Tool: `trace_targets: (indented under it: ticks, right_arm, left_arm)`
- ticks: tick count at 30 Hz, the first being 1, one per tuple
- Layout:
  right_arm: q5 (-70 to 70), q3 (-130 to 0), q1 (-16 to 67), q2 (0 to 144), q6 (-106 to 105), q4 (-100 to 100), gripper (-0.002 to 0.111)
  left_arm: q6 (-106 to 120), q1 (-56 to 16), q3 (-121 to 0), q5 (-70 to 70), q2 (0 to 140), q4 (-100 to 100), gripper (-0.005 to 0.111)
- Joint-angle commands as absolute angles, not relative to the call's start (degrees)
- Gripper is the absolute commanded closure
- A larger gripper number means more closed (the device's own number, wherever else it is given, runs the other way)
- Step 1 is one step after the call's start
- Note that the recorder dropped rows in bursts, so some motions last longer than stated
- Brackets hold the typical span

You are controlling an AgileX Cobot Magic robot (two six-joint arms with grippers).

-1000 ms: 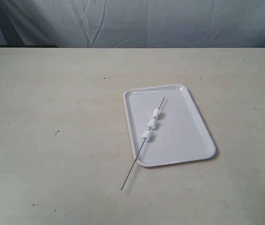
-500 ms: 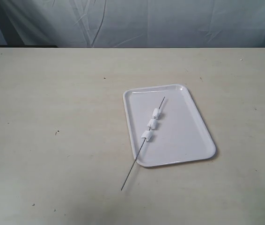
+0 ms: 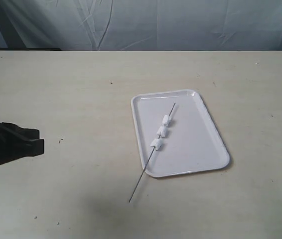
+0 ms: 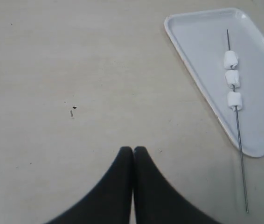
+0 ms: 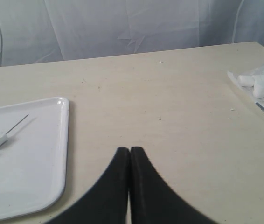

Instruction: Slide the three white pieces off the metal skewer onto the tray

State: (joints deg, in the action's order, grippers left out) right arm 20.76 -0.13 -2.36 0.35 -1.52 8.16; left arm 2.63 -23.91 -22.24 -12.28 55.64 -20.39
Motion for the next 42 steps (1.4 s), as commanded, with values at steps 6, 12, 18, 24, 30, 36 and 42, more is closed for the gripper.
trace_targets:
  ticks: [6,12,18,24,30,36,42]
  right_arm:
    - [20.4,0.0,-2.2,0.0,-1.4,9.3,0.109]
    - [20.4,0.0,-2.2,0.0,-1.4,9.3,0.109]
    - [20.4,0.0,-2.2,0.0,-1.4,9.4,0.109]
    - [20.4,0.0,-2.2,0.0,-1.8,8.9,0.109]
    - [20.4,0.0,-2.2,0.0,-1.8,9.4,0.109]
    - [6.1,0.0,-2.2,0.0,-3.0,4.0,0.109]
    - [-9.3,0.0,-2.2,0.0,-2.8,8.4,0.109]
  left_arm:
    - [11.3,-24.3,-27.9,-12.1,66.1,-26.3,0.082]
    - [11.4,-24.3,-29.4,-11.0,74.8,-27.6,0.075]
    - [14.1,-24.3,-30.3,-9.1,83.8,-27.8,0.075]
    - [25.3,-24.3,-35.5,-11.8,90.4,-41.6,0.065]
    - [60.0,-25.3,-42.1,-26.3,94.0,-77.8,0.065]
    - [69.5,-25.3,-45.1,-32.5,95.6,-87.2,0.065]
    - [69.5,-26.7,-47.7,-39.5,101.9,-86.4,0.065]
